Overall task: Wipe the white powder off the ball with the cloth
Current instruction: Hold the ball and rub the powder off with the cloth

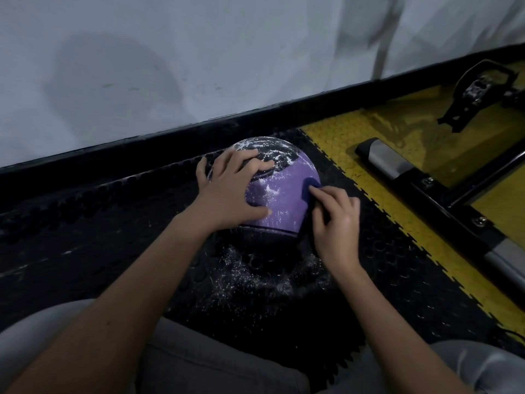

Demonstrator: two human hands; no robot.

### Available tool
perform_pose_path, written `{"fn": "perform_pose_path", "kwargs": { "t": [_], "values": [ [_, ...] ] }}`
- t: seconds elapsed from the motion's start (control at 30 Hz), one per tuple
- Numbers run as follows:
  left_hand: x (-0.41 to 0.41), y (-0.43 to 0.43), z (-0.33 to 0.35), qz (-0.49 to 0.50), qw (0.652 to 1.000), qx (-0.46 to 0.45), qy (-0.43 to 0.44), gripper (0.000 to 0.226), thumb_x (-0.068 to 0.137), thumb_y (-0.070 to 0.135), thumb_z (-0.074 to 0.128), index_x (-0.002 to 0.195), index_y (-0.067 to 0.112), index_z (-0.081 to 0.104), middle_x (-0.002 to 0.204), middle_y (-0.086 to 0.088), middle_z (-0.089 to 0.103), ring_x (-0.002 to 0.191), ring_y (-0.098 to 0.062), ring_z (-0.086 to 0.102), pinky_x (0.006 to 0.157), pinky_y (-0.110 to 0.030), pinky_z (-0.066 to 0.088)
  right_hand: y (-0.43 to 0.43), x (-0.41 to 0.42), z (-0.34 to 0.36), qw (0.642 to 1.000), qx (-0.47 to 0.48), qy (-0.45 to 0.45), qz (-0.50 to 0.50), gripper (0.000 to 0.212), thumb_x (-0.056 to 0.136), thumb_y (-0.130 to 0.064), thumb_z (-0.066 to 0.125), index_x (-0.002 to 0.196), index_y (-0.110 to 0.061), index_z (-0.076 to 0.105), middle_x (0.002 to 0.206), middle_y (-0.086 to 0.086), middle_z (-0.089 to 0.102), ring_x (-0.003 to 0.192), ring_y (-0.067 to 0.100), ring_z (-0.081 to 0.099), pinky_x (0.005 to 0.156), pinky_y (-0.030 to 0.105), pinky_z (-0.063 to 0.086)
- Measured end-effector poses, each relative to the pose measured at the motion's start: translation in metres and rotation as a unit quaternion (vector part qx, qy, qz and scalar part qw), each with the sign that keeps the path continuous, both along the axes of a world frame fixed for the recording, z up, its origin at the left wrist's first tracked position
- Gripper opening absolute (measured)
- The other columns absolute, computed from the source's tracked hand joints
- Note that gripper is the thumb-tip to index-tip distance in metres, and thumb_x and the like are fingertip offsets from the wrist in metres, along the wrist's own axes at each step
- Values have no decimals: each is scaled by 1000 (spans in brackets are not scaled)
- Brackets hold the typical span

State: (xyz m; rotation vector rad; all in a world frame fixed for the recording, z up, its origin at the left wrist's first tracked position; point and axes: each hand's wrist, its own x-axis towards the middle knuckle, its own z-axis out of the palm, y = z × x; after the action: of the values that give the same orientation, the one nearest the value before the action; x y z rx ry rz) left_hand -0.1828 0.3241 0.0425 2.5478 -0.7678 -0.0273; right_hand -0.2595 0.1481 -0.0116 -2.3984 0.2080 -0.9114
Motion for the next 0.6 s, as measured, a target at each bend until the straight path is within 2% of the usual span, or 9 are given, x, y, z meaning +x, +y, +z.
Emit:
{"fn": "perform_pose_path", "kwargs": {
  "t": [0.13,0.2,0.27,0.33,0.4,0.5,0.53,0.6],
  "values": [
    [-1,3,-1,8,1000,3,-11,74,69,41,73,133,45,36,145,19,19,138,-5,0,109,-45,-12,31,-7,5,994,-61,-13,93,32,87,-12,46,111,-6,67,110,7,62,90,21,41,84,16,29],
    [-1,4,-1,8,1000,6,-15,74,69,44,72,133,45,36,145,18,19,138,-6,0,109,-45,-12,22,-2,3,995,-55,-3,83,32,87,-11,47,111,-6,67,110,7,62,90,22,43,85,11,28],
    [-1,3,0,5,1000,6,-12,73,70,46,71,133,45,35,145,18,18,139,-7,-1,109,-45,-13,3,4,1,1000,-2,10,17,29,86,-6,51,110,-6,68,106,8,63,89,27,49,85,2,23],
    [-1,2,0,4,1000,3,-8,72,70,46,71,133,45,35,145,18,18,139,-7,-1,109,-46,-13,-5,6,1,999,29,18,-23,28,85,-2,53,109,-4,68,103,8,63,87,31,51,84,-1,22],
    [-1,1,0,4,1000,5,-8,72,70,45,71,133,45,36,146,18,18,139,-8,-1,109,-46,-13,8,3,4,1000,11,7,5,28,86,-5,52,110,-5,68,105,7,63,88,26,48,84,3,25],
    [-2,2,0,8,1000,12,-14,73,69,44,71,133,46,36,146,18,18,138,-7,-1,109,-44,-13,30,-6,6,993,-67,-4,94,32,88,-12,47,112,-7,66,111,6,61,90,22,41,83,17,32],
    [-2,3,0,7,1000,12,-14,73,69,44,71,132,46,36,146,19,18,138,-6,-1,108,-44,-13,28,-5,6,992,-74,-2,100,32,88,-12,46,112,-6,66,111,6,61,91,22,42,83,17,32],
    [-1,3,0,4,1000,6,-12,72,70,45,71,132,46,36,146,19,18,138,-5,-2,108,-45,-14,12,1,2,998,-32,7,58,30,88,-10,48,111,-6,67,109,6,62,90,24,46,85,7,27]
  ]
}}
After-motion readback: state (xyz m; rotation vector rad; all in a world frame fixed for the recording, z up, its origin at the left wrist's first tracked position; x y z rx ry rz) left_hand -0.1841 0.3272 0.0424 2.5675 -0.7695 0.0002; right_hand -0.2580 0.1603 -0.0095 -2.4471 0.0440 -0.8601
